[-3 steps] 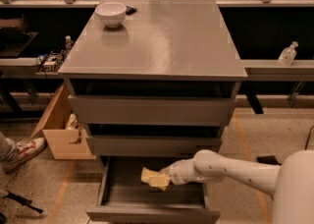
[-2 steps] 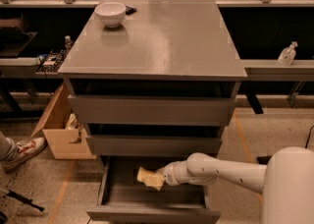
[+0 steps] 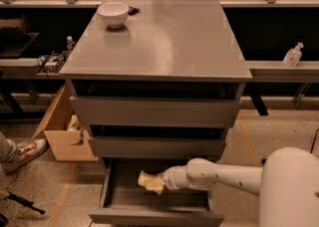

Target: Place sponge into bottom drawer

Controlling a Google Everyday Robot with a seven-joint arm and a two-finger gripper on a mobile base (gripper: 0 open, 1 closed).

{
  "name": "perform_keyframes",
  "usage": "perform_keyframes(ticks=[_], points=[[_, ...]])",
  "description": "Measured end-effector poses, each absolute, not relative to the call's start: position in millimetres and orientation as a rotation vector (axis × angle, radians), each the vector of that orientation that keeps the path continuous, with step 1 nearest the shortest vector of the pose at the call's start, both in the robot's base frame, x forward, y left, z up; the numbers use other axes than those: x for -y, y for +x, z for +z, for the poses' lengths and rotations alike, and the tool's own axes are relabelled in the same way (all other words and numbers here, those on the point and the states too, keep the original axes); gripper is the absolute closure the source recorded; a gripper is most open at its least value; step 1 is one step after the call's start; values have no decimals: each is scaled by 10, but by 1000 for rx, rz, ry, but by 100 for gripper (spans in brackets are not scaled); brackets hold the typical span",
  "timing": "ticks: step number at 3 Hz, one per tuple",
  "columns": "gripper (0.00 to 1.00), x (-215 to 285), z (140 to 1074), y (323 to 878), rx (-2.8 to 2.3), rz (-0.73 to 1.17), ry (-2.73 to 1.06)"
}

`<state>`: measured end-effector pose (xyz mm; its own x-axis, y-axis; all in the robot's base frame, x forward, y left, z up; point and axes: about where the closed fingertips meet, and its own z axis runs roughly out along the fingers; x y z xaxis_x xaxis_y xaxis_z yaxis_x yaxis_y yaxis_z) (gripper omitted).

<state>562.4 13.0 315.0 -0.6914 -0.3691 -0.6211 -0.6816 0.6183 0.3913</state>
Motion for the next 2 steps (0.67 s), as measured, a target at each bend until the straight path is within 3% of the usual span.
perform_keyframes(ticks=[2], points=[[100,-408,2509,5775,-2349,774,-818]])
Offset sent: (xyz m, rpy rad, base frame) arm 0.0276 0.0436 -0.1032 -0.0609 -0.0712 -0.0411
